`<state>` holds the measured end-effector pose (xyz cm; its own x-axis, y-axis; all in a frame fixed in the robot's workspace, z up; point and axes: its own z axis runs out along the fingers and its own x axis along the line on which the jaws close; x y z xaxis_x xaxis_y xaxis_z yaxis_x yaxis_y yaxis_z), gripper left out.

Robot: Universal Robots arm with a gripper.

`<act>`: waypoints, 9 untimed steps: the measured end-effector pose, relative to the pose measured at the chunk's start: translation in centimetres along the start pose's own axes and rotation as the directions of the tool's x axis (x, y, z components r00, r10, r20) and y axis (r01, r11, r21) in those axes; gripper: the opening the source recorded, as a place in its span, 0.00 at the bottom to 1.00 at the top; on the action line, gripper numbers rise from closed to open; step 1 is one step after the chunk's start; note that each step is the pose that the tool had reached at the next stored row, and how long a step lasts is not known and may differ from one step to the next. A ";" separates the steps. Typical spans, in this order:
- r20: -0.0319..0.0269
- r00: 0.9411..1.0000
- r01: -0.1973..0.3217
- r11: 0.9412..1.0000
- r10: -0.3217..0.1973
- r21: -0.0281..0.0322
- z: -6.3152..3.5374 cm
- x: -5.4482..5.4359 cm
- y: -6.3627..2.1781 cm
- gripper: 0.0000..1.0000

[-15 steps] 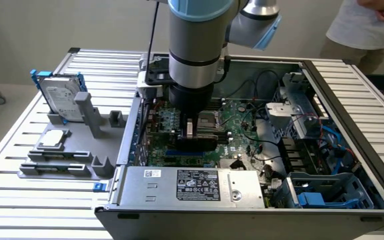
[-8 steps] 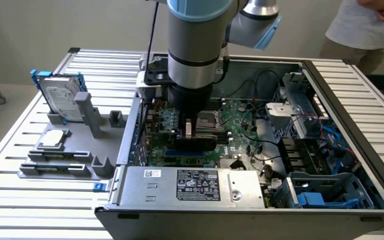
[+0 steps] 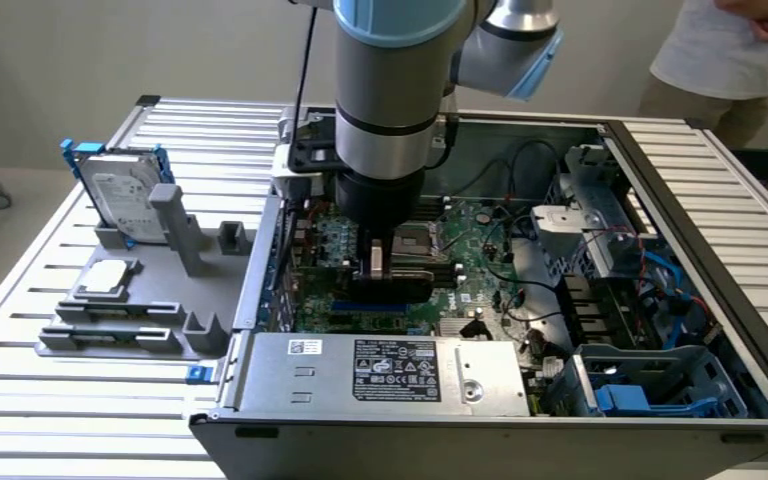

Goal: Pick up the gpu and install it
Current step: 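Insert the gpu into the slot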

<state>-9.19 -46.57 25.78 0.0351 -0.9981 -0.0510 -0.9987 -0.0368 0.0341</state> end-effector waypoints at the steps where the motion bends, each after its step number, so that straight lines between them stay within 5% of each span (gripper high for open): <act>1: 0.000 1.000 0.000 1.000 0.000 -0.001 0.01 0.0 0.00 0.26; 9: 0.002 1.000 -0.001 1.000 0.001 -0.012 0.00 0.0 0.00 0.26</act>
<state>-9.19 -46.57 25.79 0.0342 -0.9980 -0.0525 -0.9983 -0.0367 0.0457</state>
